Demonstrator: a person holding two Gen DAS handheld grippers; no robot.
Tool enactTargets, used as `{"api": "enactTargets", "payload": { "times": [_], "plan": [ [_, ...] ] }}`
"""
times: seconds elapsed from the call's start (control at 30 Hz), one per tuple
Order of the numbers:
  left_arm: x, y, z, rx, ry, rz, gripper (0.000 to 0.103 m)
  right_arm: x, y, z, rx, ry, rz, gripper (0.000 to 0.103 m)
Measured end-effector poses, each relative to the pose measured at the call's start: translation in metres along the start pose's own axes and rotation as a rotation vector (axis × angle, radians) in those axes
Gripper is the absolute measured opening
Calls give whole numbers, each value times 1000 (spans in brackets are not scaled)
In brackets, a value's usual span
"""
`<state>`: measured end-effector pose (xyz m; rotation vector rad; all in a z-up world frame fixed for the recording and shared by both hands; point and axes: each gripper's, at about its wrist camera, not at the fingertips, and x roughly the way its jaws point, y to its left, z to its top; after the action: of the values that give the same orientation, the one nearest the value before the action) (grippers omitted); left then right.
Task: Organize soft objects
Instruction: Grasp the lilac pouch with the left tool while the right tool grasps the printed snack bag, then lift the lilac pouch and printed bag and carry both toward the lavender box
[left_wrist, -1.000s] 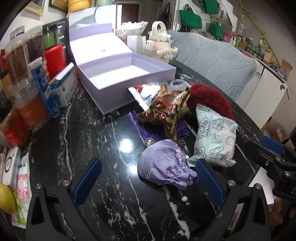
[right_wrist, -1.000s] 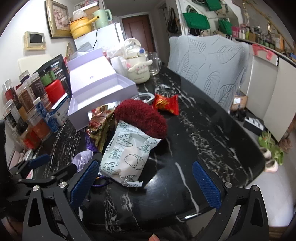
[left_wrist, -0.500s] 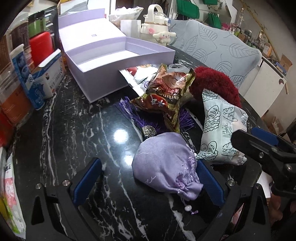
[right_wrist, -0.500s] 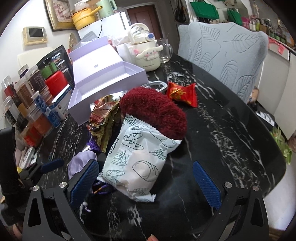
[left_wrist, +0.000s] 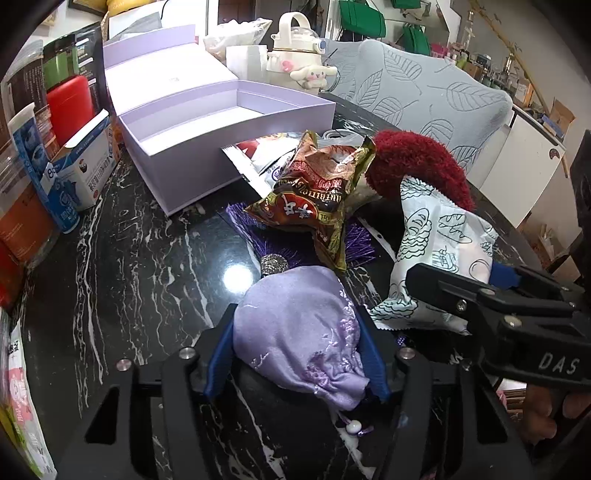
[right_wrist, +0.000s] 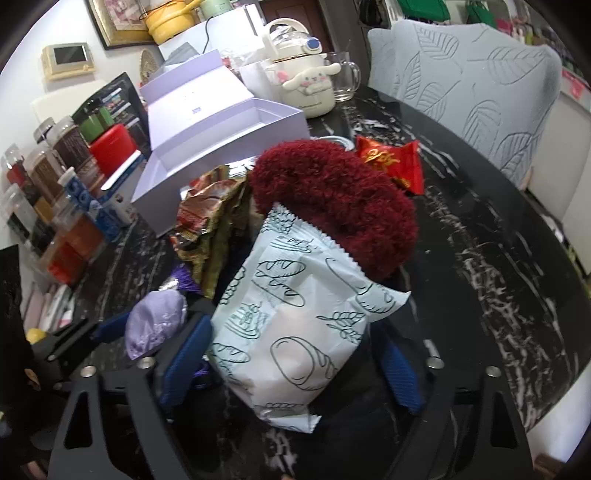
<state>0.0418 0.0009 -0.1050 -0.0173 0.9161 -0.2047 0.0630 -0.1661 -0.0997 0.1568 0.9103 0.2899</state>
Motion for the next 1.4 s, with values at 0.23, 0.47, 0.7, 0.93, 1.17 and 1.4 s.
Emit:
{"api": "enactTargets", "payload": {
  "times": [0.23, 0.47, 0.7, 0.93, 1.17, 1.4],
  "plan": [
    [-15, 1, -3, -7, -34, -7, 55, -7, 3, -4, -5, -7, 62, 45],
    [-40, -1, -6, -11, -88, -22, 55, -22, 2, -9, -4, -49, 62, 39],
    [-67, -4, -1, 0, -168, -10, 54, -34, -4, -19, 20, -55, 97, 36],
    [-93, -4, 11, 11, -245, 14, 54, -45, -1, -20, 3, -66, 121, 33],
    [-110, -1, 25, 17, -302, 36, 54, -62, 3, -15, -20, -104, 147, 32],
    [-119, 1, 41, 22, -342, 41, 55, -79, 12, 2, -73, -156, 171, 32]
  ]
}}
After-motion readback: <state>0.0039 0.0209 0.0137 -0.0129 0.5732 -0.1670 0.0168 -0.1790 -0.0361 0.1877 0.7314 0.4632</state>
